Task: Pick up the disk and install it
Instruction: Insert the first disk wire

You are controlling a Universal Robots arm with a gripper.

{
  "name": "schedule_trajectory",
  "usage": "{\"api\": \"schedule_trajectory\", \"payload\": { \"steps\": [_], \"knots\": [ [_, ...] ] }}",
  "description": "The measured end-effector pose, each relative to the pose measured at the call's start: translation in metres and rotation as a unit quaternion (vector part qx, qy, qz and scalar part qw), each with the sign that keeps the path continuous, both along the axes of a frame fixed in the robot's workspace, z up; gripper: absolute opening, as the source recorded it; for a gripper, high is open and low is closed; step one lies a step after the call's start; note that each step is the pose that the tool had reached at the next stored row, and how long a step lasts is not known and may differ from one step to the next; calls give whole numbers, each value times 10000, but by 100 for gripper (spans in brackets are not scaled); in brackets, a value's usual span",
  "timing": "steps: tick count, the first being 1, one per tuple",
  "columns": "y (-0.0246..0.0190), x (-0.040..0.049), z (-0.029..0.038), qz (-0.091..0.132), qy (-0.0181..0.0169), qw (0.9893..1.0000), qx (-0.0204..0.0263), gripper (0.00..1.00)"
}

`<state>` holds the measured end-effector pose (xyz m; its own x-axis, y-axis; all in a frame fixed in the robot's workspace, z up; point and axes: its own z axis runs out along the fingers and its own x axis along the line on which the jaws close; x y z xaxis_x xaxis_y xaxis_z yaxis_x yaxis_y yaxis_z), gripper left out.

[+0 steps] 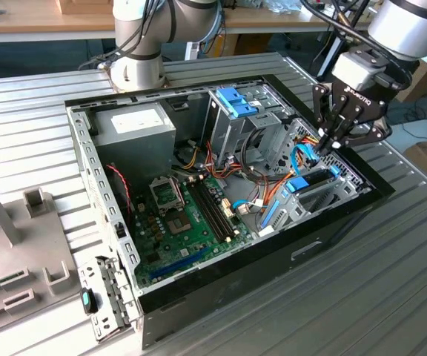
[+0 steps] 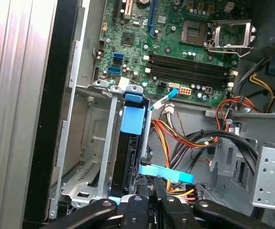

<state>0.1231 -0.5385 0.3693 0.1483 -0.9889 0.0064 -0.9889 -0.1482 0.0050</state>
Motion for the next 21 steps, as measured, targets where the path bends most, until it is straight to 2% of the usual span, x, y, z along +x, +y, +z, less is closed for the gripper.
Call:
{"api": "schedule_trajectory", "payload": {
  "steps": [4, 10, 13, 15, 18, 21],
  "knots": [
    [-60, -93, -9, -29, -7, 10000, -3, 17],
    [-89, -96, -45, -353, -11, 9994, -55, 17],
    [-94, -97, -46, -354, -12, 9994, -54, 17],
    [-179, -109, -74, -354, -21, 9994, -54, 17],
    [-187, -194, -106, -354, -27, 9994, -29, 17],
    [-187, -210, -142, -354, -27, 9994, -24, 17]
  ]
}}
